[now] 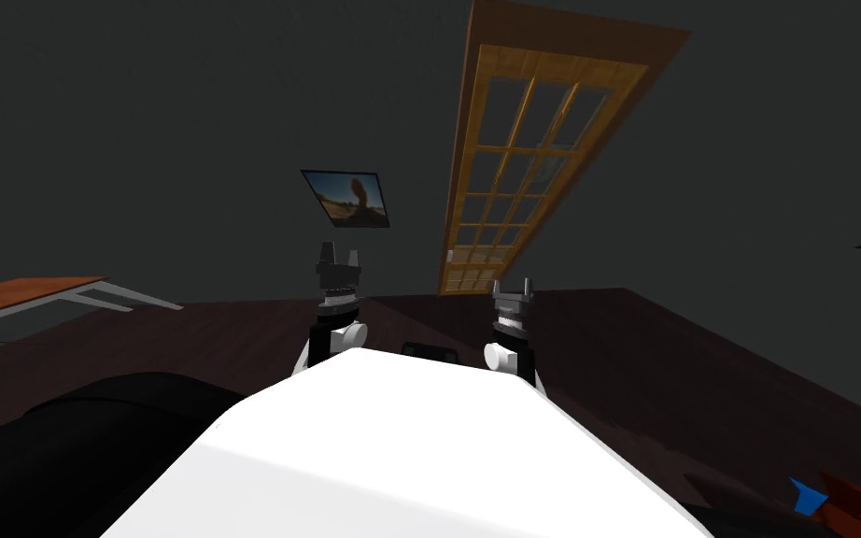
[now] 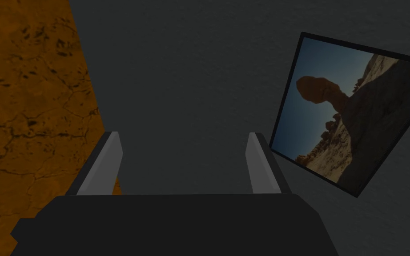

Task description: Pull the door open

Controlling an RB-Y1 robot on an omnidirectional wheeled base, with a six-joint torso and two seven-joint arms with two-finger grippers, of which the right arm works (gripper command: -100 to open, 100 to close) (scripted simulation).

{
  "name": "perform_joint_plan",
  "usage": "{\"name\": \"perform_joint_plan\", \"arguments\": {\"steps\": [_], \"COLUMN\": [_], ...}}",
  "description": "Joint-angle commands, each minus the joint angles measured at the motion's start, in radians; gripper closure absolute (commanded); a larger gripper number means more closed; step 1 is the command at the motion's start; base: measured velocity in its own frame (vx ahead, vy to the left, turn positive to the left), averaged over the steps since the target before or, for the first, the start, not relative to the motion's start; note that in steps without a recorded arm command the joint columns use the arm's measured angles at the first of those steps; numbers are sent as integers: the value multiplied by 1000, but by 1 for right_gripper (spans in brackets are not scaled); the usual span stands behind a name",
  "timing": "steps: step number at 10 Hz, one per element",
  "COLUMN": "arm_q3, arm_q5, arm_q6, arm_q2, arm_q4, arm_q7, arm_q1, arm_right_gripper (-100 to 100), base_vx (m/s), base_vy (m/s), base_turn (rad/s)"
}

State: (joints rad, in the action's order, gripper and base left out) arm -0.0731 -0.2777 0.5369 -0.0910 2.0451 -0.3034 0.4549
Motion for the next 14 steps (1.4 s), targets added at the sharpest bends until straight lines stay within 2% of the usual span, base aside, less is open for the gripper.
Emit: {"name": "perform_joint_plan", "arguments": {"steps": [1,14], "arm_q3": [-15,-147], "arm_q5": [-24,-244], "arm_q6": [20,158], "arm_q2": [-10,-89], "arm_q4": [-36,-313], "arm_q7": [-27,-254], "arm_q1": [-9,-71], "arm_right_gripper": [-100,-100], "base_vx": [87,99], "base_vy": [-3,-5], "base_turn": [113,112]}}
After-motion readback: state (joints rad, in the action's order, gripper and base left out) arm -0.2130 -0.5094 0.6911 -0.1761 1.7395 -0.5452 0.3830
